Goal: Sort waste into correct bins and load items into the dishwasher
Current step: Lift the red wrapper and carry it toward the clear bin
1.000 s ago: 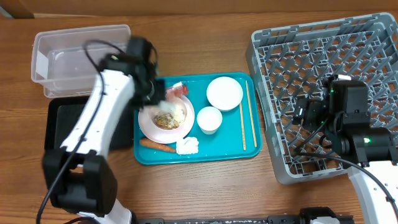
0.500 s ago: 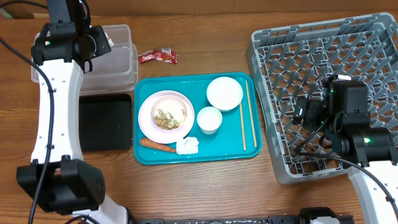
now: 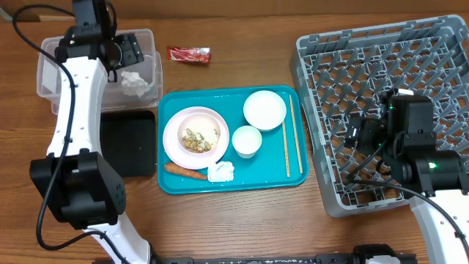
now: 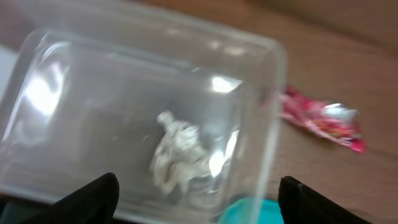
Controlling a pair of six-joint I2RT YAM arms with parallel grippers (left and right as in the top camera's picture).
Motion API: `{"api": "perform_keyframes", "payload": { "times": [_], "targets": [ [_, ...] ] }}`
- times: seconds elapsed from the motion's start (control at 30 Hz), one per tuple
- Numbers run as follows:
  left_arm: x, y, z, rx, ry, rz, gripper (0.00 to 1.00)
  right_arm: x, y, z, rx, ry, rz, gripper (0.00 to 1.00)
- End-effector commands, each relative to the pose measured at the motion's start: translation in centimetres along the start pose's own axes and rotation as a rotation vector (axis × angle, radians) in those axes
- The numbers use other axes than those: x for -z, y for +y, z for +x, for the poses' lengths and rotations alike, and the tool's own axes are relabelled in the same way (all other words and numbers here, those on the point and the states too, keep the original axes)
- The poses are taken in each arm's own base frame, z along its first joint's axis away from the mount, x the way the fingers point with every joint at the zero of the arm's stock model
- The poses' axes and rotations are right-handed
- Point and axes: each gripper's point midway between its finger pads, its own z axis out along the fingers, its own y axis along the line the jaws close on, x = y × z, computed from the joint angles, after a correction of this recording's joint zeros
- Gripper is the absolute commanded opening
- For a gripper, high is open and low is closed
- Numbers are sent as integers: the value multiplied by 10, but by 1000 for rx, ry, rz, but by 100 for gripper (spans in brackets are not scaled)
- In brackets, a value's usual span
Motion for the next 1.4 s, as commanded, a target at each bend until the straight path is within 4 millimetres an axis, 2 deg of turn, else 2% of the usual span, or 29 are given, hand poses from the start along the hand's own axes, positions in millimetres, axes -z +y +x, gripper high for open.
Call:
{"api": "perform_keyframes", "payload": {
  "times": [0.0, 0.1, 0.2, 0.33, 0.47, 0.67, 0.8, 0.97, 1.13, 1.37],
  "targets": [
    [58, -66, -42, -77, -153, 207, 87, 9, 0, -12, -9, -43, -2, 100],
    [76, -111, -51, -123, -228, 271, 99, 9, 0, -12, -9, -42, -2, 100],
    [79, -145, -51, -104, -273, 287, 100, 9, 0, -12, -9, -42, -2, 100],
    [60, -194, -36, -152, -291, 305, 100, 9, 0, -10, -8, -36, -2, 100],
    [26, -225, -14, -177, -257, 310, 100, 9, 2, -7, -7, -23, -14, 100],
    [-24, -224, 22, 152, -92, 272, 100, 9, 2, -7, -7, -21, -13, 100],
    [-45, -224, 37, 276, -40, 247, 100, 9, 2, -7, -7, -21, -13, 100],
    [-72, -208, 59, 478, 20, 146, 100, 9, 2, -7, -7, -21, -14, 100],
    [-92, -202, 77, 537, 66, 98, 100, 9, 2, -7, -7, -20, -13, 100],
    [-109, -191, 92, 624, 108, 42, 100, 9, 7, -6, -6, -15, -42, 100]
  ]
}}
